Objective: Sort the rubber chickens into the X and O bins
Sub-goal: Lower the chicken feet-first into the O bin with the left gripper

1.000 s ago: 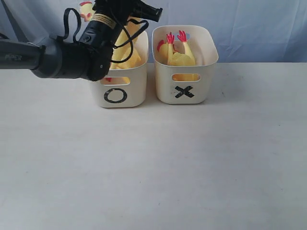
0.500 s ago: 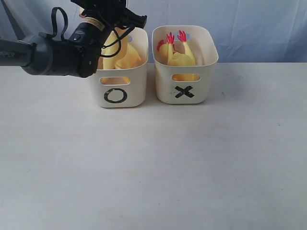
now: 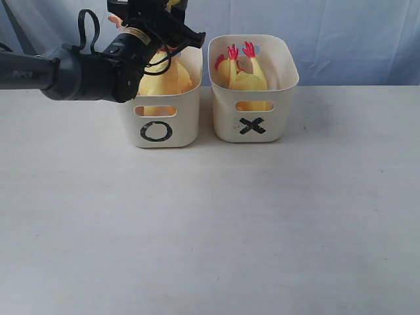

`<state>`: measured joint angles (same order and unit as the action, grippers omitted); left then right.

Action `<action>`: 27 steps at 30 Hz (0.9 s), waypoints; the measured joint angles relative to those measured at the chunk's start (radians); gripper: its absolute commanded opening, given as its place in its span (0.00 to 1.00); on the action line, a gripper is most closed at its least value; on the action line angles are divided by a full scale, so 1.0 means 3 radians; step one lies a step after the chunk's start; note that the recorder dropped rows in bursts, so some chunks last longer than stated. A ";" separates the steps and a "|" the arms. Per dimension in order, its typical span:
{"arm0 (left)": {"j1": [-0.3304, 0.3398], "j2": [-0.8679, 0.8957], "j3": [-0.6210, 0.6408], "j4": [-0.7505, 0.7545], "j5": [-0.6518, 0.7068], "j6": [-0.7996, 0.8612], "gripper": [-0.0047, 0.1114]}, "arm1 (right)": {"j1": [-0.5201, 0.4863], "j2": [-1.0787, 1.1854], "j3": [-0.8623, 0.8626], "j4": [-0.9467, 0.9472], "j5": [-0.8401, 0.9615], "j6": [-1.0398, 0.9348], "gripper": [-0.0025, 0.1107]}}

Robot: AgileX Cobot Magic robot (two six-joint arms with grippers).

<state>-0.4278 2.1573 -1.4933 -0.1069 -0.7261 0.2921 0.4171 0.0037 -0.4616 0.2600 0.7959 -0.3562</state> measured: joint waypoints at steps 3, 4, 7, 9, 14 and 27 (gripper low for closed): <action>0.0000 0.0038 -0.0014 0.0000 0.0020 0.0000 0.51 | 0.0000 0.0000 0.0000 0.0002 0.0000 0.0000 0.02; 0.0000 0.0043 -0.0014 0.0000 0.0020 0.0000 0.52 | 0.0000 0.0000 0.0000 0.0002 0.0000 0.0000 0.02; 0.0000 0.0046 -0.0014 0.0000 0.0030 0.0000 0.55 | 0.0000 0.0000 0.0000 0.0002 0.0000 0.0000 0.02; 0.0000 0.0046 -0.0014 -0.0009 -0.0022 0.0000 0.56 | 0.0000 0.0000 0.0000 0.0002 0.0000 0.0000 0.02; 0.0000 0.0046 -0.0028 -0.0067 -0.0132 0.0000 0.56 | 0.0000 0.0000 0.0000 0.0002 0.0000 0.0000 0.02; 0.0000 0.0046 -0.0028 0.0538 -0.0154 -0.0769 0.56 | 0.0000 0.0000 0.0000 0.0002 0.0000 0.0000 0.02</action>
<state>-0.4278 2.1709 -1.5016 0.0546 -0.7721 0.0613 0.4171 0.0037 -0.4616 0.2607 0.7959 -0.3562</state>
